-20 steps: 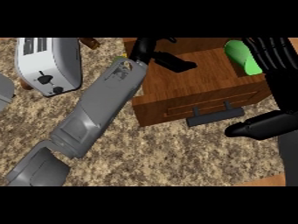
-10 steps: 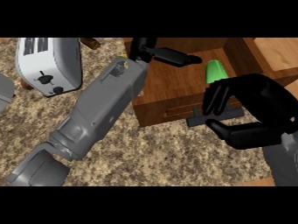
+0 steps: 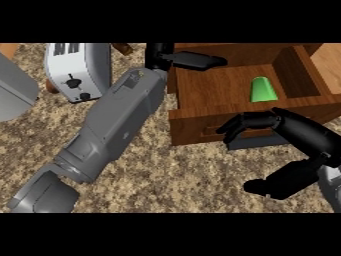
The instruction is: Pick up the cup, place it into the drawer and close the drawer
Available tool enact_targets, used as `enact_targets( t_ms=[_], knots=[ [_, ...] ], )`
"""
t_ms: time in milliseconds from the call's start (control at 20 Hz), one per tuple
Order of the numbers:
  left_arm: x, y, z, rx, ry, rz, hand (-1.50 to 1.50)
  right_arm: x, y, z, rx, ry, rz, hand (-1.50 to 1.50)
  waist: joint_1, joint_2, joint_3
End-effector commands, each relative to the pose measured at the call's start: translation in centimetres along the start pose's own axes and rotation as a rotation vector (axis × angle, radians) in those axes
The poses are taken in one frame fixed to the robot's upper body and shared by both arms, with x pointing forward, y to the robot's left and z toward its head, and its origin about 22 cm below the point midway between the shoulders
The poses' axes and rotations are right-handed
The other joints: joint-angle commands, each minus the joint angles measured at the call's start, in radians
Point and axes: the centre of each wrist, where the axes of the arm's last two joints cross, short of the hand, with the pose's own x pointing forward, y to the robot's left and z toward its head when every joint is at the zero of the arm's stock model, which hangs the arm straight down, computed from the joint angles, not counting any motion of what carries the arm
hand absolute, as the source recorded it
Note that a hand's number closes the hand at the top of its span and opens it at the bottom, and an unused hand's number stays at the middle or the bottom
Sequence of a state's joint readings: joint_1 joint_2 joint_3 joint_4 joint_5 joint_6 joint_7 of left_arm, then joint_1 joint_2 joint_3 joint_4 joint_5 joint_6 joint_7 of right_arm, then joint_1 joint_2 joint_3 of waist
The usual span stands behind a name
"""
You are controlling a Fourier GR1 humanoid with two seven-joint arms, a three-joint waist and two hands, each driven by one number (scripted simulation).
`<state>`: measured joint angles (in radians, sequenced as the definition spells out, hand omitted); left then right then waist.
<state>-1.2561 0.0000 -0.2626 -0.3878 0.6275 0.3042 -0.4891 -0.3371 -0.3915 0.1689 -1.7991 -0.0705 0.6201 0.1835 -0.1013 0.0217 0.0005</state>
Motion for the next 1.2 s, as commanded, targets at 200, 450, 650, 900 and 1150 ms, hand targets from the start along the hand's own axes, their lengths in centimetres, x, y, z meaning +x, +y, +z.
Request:
enact_targets(
  t_ms=[200,450,650,900,1150],
  knots=[
    [-1.2,1.0,0.8,0.026,-0.031,0.090,-1.50,-4.9,5.1,-1.7,-0.030,0.224,0.168,-1.50,0.093,-0.012,0.000],
    [-1.9,2.8,1.5,0.032,-0.039,0.112,-1.50,-10.1,5.4,-3.8,0.060,0.323,0.199,-1.50,0.125,-0.011,0.000],
    [-3.2,4.8,3.1,0.026,-0.039,0.139,-1.50,-13.8,6.5,-5.6,0.072,0.408,0.220,1.50,0.174,-0.011,0.001],
    [-3.1,5.3,4.0,0.008,-0.037,0.160,-1.50,-17.3,4.2,-4.9,-0.038,0.389,0.213,1.50,0.208,-0.008,0.004],
    [-4.4,7.9,5.8,-0.003,-0.023,0.158,-1.50,-17.2,-1.0,-5.1,-0.203,0.360,0.210,1.50,0.248,0.001,0.005]
  ],
)
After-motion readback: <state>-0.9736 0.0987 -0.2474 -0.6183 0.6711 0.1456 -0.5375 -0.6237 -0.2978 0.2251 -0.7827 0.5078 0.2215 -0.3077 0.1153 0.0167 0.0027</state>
